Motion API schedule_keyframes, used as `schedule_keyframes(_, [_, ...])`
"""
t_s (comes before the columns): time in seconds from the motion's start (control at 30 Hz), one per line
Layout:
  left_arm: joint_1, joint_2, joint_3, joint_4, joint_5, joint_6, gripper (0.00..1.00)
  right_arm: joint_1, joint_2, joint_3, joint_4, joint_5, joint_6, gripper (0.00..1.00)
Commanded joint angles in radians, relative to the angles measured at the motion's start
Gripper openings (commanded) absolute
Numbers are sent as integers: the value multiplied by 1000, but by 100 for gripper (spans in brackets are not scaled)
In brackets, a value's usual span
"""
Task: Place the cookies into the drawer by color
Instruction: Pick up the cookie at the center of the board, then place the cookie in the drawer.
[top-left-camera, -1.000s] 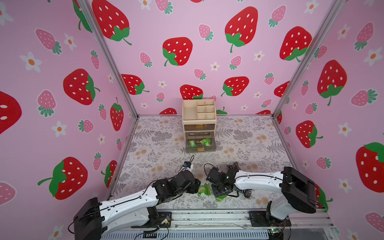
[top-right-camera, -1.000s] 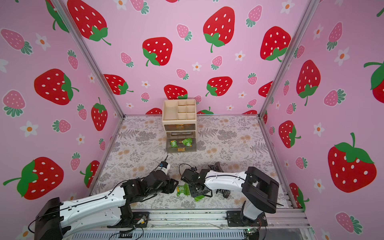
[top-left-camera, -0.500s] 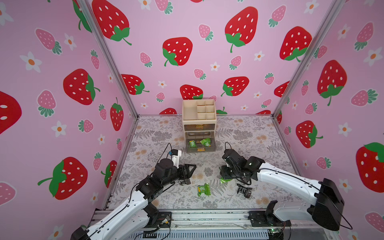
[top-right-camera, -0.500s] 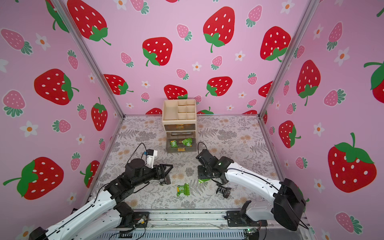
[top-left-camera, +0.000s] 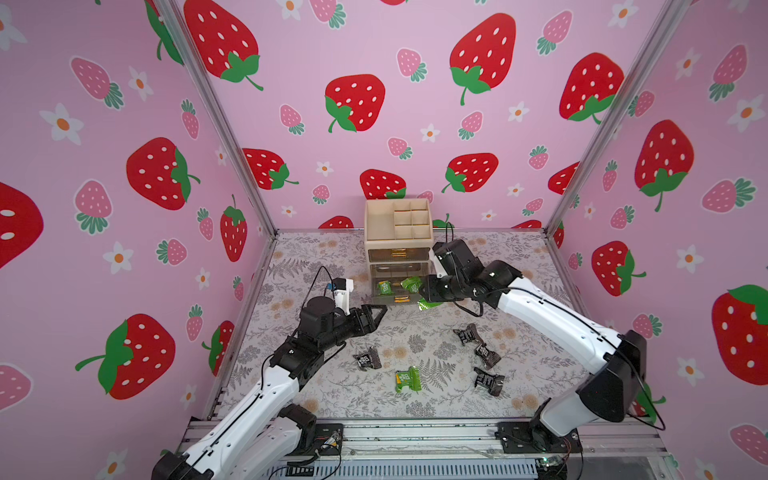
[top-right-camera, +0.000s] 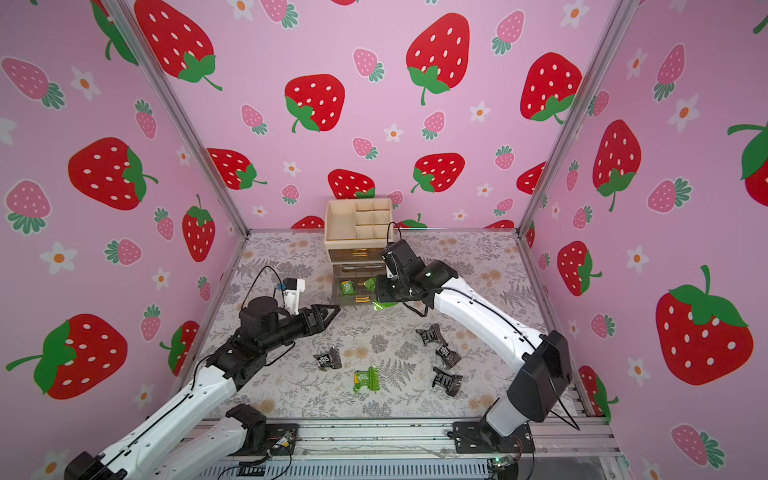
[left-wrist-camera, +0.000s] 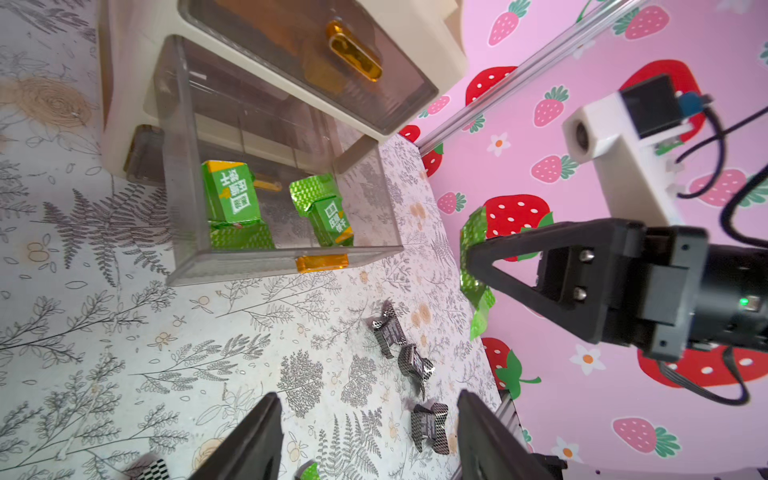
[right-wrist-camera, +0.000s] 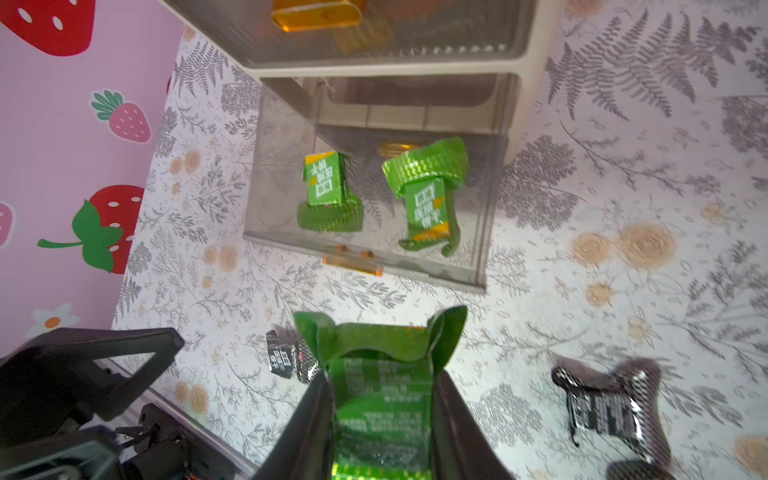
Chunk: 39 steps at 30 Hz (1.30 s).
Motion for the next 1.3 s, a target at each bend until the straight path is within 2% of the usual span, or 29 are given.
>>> schedule_keyframes(0.0, [42, 36, 44, 66, 49, 21, 69, -2, 67, 77, -27, -31, -30, 35])
schedule_keyframes(0.27, [74, 105, 60, 71, -16, 58, 69, -2, 239, 237, -12, -78, -45, 35])
schedule_keyframes(0.63, [77, 180, 53, 139, -53, 67, 70, -6, 382, 344, 4, -101, -40, 35])
schedule_keyframes(1.27, [75, 282, 54, 189, -72, 77, 70, -54, 523, 388, 14, -133, -16, 35])
